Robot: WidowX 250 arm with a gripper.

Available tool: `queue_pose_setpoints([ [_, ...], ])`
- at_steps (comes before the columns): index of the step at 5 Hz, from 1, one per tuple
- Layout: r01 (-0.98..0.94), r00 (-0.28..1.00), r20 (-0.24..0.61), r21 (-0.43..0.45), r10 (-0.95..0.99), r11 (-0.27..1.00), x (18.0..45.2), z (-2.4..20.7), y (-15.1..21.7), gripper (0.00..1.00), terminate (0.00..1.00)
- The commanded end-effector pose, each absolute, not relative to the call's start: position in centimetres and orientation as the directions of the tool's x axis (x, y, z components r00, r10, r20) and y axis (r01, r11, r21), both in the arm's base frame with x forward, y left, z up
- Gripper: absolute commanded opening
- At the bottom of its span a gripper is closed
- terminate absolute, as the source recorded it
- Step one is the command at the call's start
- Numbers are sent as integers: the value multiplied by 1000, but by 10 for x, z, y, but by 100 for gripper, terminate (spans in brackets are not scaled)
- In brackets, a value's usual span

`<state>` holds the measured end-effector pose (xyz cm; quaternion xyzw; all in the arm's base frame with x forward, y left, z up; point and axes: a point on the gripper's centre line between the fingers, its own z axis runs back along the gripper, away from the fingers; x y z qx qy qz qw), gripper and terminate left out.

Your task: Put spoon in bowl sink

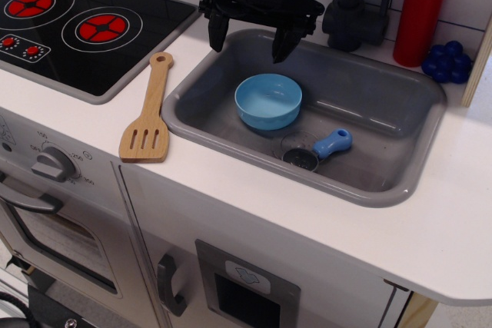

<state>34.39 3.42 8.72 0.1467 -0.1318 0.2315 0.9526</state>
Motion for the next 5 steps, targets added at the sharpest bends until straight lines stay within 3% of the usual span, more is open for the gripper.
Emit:
queue_pose_setpoints([
  [1, -480, 858, 319, 219, 402, 850, 344, 87, 34, 100, 0],
  [2, -277, 933, 290, 209, 212, 938, 351, 74, 12, 100, 0],
  [3, -58, 969, 245, 124, 26, 991, 353, 66, -3, 100, 0],
  [4, 52, 964, 256, 107, -78, 993, 356, 54, -14, 100, 0],
  [5, 99, 970, 213, 98, -118, 990, 359, 45, -29, 100, 0],
])
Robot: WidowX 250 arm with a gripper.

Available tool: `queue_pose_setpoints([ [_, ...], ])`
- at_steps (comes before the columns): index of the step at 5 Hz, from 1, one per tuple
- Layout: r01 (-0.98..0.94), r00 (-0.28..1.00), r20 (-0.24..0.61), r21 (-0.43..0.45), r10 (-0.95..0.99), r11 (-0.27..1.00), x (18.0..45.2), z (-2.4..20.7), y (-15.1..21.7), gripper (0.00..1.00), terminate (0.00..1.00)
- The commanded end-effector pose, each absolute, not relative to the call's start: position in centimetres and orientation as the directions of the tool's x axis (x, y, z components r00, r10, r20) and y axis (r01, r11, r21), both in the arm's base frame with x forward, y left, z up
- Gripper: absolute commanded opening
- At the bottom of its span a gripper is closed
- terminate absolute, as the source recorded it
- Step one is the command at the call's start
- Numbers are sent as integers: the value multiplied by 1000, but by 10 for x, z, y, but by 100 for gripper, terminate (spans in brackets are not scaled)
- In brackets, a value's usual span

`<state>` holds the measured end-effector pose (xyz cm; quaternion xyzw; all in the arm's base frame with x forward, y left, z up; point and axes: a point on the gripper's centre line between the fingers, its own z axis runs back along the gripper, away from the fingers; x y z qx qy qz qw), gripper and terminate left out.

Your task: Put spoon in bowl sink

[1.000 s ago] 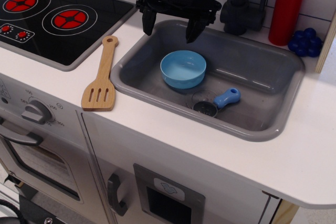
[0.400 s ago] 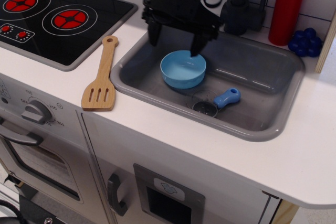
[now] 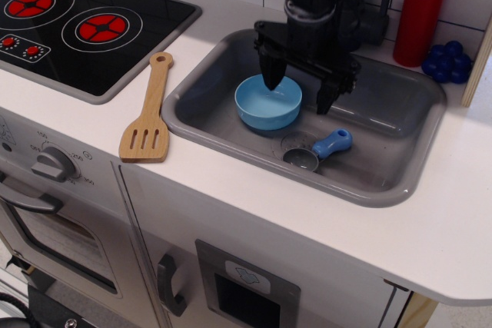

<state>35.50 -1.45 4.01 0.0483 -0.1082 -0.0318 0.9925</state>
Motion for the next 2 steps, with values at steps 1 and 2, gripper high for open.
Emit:
queue_pose_setpoints([
  [1, 129, 978, 152, 105, -144, 986, 367, 34, -39, 100, 0],
  [2, 139, 977, 146, 111, -154, 984, 368, 25, -44, 100, 0],
])
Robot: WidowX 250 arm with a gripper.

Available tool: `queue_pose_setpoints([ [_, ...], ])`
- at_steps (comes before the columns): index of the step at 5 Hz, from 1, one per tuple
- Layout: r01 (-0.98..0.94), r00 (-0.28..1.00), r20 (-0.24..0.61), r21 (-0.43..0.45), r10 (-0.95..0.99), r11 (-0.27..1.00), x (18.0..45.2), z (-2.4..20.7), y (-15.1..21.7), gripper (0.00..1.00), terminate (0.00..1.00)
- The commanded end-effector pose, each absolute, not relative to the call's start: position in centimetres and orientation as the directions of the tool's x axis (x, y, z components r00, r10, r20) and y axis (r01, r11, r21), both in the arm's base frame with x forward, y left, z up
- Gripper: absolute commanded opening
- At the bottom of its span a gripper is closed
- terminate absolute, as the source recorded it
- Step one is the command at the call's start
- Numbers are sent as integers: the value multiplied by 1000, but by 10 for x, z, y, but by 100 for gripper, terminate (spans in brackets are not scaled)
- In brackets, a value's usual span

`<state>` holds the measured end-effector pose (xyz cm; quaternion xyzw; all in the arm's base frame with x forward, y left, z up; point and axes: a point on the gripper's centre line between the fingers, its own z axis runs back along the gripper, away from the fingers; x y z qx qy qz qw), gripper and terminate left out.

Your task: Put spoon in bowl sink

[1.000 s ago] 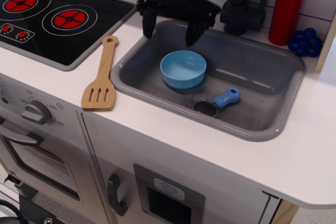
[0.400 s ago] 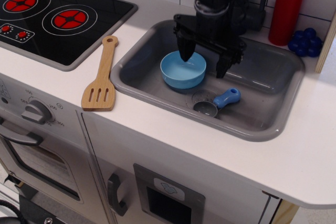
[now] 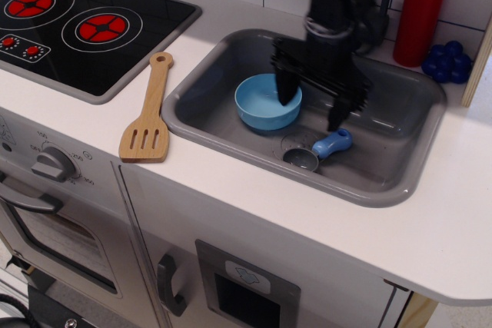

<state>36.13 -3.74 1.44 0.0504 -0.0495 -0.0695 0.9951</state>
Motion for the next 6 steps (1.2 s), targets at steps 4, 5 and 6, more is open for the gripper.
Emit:
queue_pose_setpoints([
  [4, 129, 986, 93, 91, -137, 987, 366, -10, -50, 100, 0],
  [5, 139, 985, 94, 79, -146, 987, 363, -11, -51, 100, 0],
  [6, 166, 980, 100, 74, -173, 983, 361, -5, -52, 0, 0],
])
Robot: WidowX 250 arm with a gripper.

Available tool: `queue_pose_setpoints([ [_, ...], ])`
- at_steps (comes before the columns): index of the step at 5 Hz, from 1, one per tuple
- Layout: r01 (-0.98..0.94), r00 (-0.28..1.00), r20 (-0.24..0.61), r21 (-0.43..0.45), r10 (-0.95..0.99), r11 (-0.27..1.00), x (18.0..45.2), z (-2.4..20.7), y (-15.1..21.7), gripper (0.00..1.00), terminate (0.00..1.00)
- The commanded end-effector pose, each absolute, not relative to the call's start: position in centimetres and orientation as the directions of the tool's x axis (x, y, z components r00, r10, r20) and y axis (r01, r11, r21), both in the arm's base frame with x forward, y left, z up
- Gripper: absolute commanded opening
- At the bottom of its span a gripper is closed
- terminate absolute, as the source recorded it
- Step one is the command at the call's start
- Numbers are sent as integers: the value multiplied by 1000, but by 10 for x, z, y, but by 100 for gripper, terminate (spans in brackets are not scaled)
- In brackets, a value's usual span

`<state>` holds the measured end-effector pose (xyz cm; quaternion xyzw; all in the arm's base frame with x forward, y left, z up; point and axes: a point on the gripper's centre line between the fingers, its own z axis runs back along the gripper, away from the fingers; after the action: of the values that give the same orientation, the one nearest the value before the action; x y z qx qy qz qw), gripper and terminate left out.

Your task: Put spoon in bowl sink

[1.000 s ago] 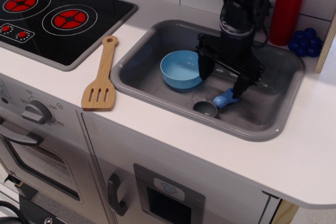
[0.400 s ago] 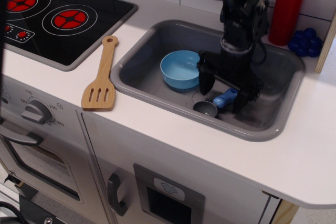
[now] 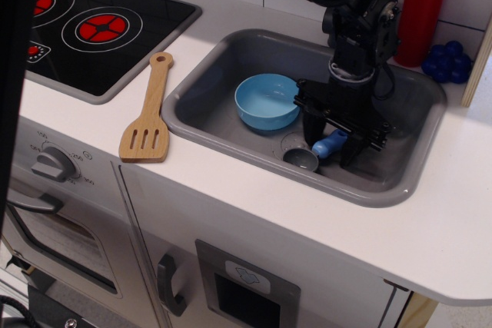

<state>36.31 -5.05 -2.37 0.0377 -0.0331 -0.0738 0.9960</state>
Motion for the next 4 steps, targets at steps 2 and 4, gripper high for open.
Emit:
queue_pose_setpoints([
  [2, 286, 943, 141, 117, -301, 951, 365, 20, -51, 0, 0],
  [4, 497, 827, 196, 184, -527, 848, 377, 62, -27, 0, 0],
])
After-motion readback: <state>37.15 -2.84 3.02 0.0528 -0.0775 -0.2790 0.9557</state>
